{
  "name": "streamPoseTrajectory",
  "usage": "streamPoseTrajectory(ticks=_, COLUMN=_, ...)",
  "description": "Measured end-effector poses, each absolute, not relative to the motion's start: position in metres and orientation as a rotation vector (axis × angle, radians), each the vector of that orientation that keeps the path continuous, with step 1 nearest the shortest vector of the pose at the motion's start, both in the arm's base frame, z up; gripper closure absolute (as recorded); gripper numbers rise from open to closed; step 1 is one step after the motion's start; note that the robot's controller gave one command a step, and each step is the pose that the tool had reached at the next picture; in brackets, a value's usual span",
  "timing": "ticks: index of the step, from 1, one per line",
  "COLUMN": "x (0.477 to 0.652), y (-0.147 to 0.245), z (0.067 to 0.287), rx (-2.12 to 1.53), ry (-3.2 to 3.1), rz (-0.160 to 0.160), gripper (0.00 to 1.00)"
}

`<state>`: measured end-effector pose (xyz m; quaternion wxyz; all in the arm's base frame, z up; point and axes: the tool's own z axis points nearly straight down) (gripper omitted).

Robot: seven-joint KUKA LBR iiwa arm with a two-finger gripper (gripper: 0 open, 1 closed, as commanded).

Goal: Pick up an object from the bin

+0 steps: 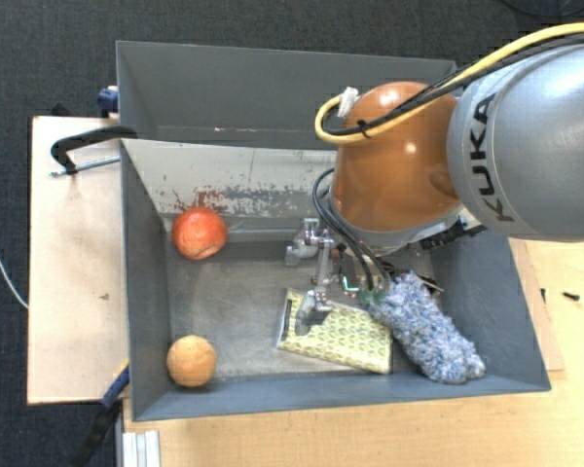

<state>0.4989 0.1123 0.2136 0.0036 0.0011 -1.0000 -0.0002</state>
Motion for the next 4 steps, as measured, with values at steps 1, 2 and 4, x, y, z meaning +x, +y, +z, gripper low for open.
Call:
streamPoseTrajectory(ticks=1, x=0.500, y=0.112, z=0.217, rx=0.001, ry=-3.141, rz=-0.002, gripper=0.00)
streamPoseTrajectory(ticks=2, x=0.499, y=0.085, z=0.078, rx=0.194, ry=-3.145, rz=-0.006, gripper=1.00)
streamPoseTrajectory(ticks=4, x=0.499, y=0.084, z=0.075, rx=0.192, ry=-3.148, rz=-0.006, gripper=1.00)
